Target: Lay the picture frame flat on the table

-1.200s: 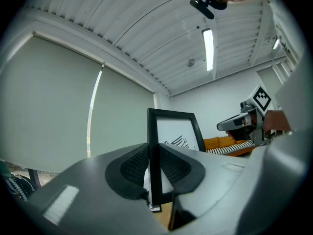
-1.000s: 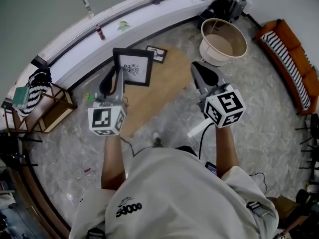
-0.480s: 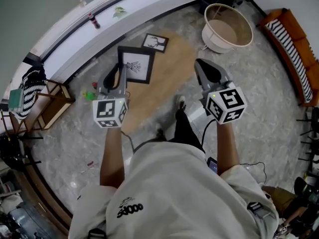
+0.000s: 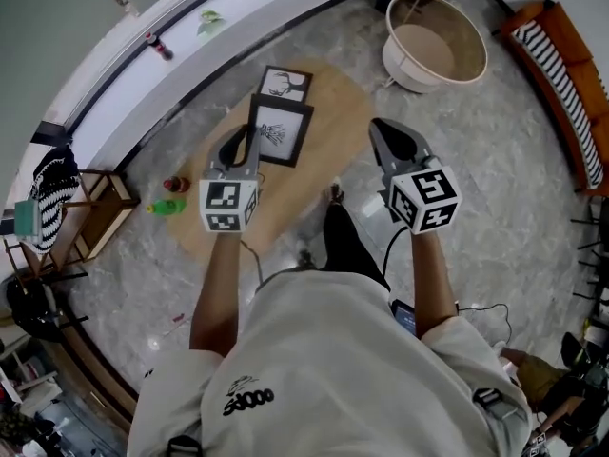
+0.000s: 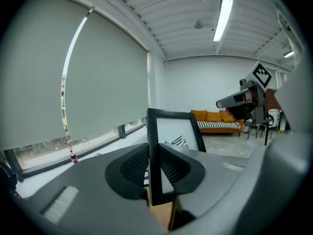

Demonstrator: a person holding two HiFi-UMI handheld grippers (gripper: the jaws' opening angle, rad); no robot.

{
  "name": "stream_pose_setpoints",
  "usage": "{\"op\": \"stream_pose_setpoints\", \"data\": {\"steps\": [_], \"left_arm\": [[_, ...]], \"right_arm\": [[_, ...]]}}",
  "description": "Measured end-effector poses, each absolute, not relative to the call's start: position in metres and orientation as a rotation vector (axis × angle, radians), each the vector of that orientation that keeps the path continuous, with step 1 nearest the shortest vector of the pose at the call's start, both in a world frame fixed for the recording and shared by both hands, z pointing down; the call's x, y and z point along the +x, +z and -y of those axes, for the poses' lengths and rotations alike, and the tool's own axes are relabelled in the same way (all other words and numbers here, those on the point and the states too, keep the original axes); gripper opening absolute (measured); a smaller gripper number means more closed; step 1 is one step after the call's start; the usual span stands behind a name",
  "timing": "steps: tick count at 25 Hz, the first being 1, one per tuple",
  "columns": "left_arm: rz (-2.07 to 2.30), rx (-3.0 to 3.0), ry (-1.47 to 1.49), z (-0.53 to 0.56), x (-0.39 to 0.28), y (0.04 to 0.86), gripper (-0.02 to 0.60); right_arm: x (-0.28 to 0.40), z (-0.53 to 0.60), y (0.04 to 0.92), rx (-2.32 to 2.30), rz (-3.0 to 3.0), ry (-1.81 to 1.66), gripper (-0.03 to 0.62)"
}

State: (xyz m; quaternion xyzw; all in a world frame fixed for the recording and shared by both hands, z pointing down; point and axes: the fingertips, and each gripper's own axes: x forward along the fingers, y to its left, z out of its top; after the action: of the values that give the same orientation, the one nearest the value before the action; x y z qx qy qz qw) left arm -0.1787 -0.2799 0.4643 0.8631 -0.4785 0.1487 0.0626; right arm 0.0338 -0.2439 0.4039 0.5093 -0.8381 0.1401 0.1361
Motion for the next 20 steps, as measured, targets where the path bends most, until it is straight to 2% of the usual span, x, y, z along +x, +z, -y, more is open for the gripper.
{"op": "stream_pose_setpoints", "data": {"steps": [9,20], "left_arm": [[1.243,2.604,0.599,0.384,-0.083,0.545,0.074],[0.938,2.551,0.830,0.469,0.029,0.687,0.074]], "right_arm": [[0.111,0.329,0.487,1.545,2.342,0.630,0.003],[0.204,0.385,0.620,1.644,2.113,0.877,0.003]]}}
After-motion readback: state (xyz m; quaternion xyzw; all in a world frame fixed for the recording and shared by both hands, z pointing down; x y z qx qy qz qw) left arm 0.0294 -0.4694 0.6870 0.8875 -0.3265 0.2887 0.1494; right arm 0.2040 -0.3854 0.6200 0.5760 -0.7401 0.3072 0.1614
